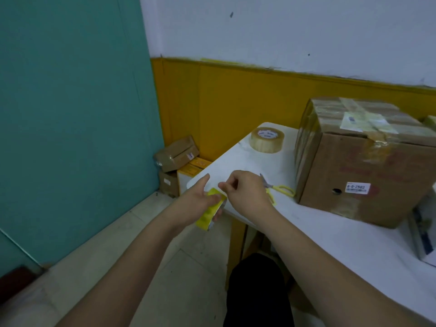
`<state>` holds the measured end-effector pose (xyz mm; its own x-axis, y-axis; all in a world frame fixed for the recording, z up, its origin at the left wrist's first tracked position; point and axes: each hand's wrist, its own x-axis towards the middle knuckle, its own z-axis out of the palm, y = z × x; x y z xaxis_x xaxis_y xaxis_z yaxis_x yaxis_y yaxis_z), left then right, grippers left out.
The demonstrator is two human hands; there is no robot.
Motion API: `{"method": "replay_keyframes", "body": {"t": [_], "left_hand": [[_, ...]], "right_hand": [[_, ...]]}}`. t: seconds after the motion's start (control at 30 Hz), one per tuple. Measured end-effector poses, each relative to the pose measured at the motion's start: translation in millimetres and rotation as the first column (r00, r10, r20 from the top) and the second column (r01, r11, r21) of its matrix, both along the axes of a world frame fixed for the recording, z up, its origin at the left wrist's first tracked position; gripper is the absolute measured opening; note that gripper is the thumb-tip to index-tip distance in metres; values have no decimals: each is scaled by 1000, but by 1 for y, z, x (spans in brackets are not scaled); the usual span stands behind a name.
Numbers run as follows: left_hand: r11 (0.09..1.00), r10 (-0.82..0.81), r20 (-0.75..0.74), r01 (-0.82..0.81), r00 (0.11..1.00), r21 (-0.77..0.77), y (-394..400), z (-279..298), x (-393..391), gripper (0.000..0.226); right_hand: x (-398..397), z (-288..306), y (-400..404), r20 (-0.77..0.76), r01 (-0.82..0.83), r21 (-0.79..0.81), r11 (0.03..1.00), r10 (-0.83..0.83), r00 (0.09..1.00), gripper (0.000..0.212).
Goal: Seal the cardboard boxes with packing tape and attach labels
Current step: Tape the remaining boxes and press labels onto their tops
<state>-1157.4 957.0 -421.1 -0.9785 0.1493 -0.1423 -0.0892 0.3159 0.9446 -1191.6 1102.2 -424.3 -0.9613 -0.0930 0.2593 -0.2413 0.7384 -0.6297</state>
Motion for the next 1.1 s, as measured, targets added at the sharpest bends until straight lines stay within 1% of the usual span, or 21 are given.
{"method": "replay_keyframes", "body": {"t": [0.1,0.2,0.23,0.3,0.37,0.43,0.6,0.67,0.7,0.73,0.8,0.83,0.9,0.97,1.1], "left_hand": [[999,32,54,-30,998,-34,1,-12,2,75],[997,79,36,-79,996,-22,4,-37,-5,83],[994,107,26,-106,994,-16,6,-44,-9,82],[987,157,-17,-158,987,-34,9,-54,-14,78],[975,191,-93,-200,977,-101,12,-63,-15,74],[956,241,-138,-259,961,-135,16,-71,-13,71],[924,336,-152,-357,930,-140,24,-81,-19,70],[905,362,-145,-384,921,-180,23,-84,-26,74],[894,371,-146,-395,917,-211,24,-85,-28,77],[880,385,-154,-412,910,-234,25,-87,-29,81],[840,429,-164,-459,888,-290,25,-90,-34,88],[807,454,-159,-480,877,-342,25,-90,-36,91],[740,509,-126,-508,851,-440,25,-89,-41,99],[704,542,-104,-518,834,-486,27,-85,-43,104],[668,538,-139,-522,831,-530,30,-77,-52,104]], "right_hand": [[-1,-17,-5,26,0,-25,1000,1,1000,29],[-10,-29,-2,-23,33,-31,999,-34,999,29],[-15,-33,0,-31,34,-19,999,-34,999,29],[-23,-40,2,-15,9,37,999,-8,1000,28],[-29,-48,0,15,-24,108,994,23,1000,27],[-31,-56,-1,8,-39,145,989,38,999,27],[-34,-61,0,-71,-23,177,984,36,997,26],[-31,-60,-3,-142,-28,258,966,67,988,26],[-30,-62,-4,-196,-29,295,955,90,976,27],[-29,-63,-3,-217,-25,279,960,88,972,27],[-27,-62,-2,-137,5,211,977,25,990,25],[-27,-63,-1,-106,46,214,976,-24,994,29],[-30,-63,0,-102,125,251,960,-103,989,41],[-32,-63,0,-110,142,231,962,-119,987,45],[-33,-64,-4,-101,149,247,957,-128,987,39]]}}
